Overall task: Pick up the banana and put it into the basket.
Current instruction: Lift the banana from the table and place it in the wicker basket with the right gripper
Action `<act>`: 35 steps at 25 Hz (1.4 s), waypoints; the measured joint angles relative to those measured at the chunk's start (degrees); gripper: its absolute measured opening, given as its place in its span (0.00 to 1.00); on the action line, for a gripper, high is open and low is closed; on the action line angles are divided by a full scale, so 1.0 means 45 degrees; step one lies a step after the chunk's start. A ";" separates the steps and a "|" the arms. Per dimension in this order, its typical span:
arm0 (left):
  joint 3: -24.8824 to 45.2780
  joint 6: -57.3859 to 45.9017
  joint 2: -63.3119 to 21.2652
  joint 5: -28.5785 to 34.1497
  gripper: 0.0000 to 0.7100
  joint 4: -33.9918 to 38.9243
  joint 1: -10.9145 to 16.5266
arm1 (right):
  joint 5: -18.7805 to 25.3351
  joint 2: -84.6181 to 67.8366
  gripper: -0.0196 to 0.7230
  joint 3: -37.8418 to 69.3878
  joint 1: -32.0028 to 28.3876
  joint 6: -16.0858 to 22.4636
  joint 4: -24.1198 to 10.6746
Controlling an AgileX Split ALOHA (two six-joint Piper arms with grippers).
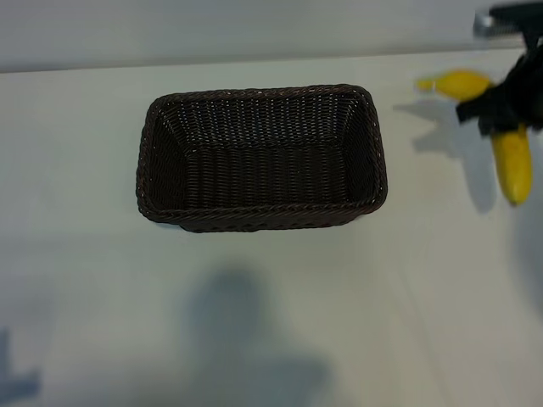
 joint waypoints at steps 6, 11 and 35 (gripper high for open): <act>0.0000 0.0000 0.0000 0.0000 0.81 0.0000 0.0000 | 0.0744 -0.0018 0.60 -0.1080 0.0000 -0.0015 -0.0037; 0.0000 0.0000 0.0000 0.0000 0.81 0.0000 0.0000 | 0.0556 -0.0018 0.60 -0.1564 0.0676 -0.1091 -0.0037; 0.0000 -0.0015 0.0000 0.0000 0.81 0.0000 0.0000 | 0.3558 0.3963 0.60 -0.8281 0.4077 -0.6498 0.1592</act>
